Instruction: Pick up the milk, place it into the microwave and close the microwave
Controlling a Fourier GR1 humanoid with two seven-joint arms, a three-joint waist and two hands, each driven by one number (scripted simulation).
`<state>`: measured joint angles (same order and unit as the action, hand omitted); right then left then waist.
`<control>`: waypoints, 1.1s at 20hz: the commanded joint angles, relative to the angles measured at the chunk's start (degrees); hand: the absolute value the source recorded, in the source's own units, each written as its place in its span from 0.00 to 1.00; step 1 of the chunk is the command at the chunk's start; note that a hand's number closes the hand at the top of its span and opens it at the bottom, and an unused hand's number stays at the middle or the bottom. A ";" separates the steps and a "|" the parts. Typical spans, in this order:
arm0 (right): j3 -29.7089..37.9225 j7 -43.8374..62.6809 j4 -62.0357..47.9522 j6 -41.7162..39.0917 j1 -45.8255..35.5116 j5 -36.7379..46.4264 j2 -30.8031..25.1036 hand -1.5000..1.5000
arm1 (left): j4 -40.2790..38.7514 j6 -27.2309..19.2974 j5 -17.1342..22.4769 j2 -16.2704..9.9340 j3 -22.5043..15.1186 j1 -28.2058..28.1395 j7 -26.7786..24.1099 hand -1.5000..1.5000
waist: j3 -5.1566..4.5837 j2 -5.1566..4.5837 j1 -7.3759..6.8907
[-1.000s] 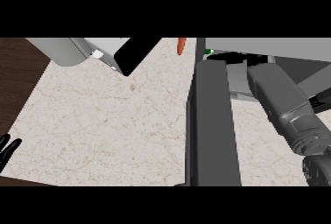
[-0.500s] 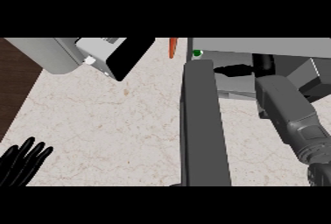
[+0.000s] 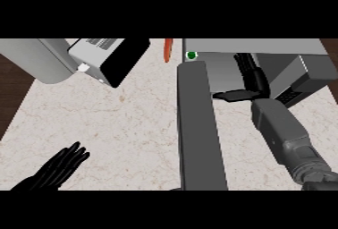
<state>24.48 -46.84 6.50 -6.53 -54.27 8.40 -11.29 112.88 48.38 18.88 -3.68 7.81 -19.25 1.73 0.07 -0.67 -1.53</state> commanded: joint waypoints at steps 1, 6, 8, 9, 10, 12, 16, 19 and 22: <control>0.25 -2.77 0.85 -4.77 4.71 -1.36 3.04 0.00 | -4.08 2.54 -8.87 2.32 -1.24 0.64 -5.57 0.00 | -0.08 0.50 0.78; -2.01 -4.89 4.94 -6.09 11.70 -1.38 5.40 0.00 | -7.37 -1.85 -11.97 2.26 -2.59 7.52 -4.49 0.00 | -0.14 1.15 2.69; -4.33 -4.69 5.88 -7.33 15.02 0.25 5.78 0.00 | -6.85 -3.05 -13.00 2.58 -3.99 7.56 -3.67 0.00 | -0.19 1.50 3.48; -4.42 -5.42 6.13 -7.48 17.75 0.28 4.58 0.00 | -5.60 -2.36 -15.25 3.63 -6.57 4.61 -5.60 1.00 | -0.20 1.60 3.52; -4.56 -5.67 7.36 -4.91 18.81 0.16 5.52 0.00 | -11.14 -6.40 -17.65 3.64 -7.51 9.08 -7.49 1.00 | -0.20 1.31 3.40; -5.87 -7.50 8.50 -6.93 23.90 1.01 4.42 0.00 | -11.44 -6.62 -18.64 3.66 -8.95 7.96 -7.64 1.00 | -0.25 1.59 4.21; -7.23 -8.95 13.31 -7.32 30.96 1.09 4.02 0.00 | -17.54 -10.87 -24.61 3.67 -11.08 12.47 -11.23 1.00 | -0.33 1.59 5.03; -7.00 -7.54 19.62 -7.63 35.81 -0.61 2.64 0.00 | -20.08 -11.03 -26.42 3.17 -11.01 15.83 -11.45 1.00 | -0.34 1.52 4.91; -6.39 -8.36 23.69 -11.97 42.12 -2.67 -0.07 0.00 | -24.60 -12.41 -30.58 3.68 -15.15 18.28 -13.58 1.00 | -0.34 1.34 5.20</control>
<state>17.76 -52.95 25.23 -13.22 -18.83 7.56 -8.89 93.10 37.34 -7.38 -0.10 -4.70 -4.34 -9.83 -0.24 0.80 3.44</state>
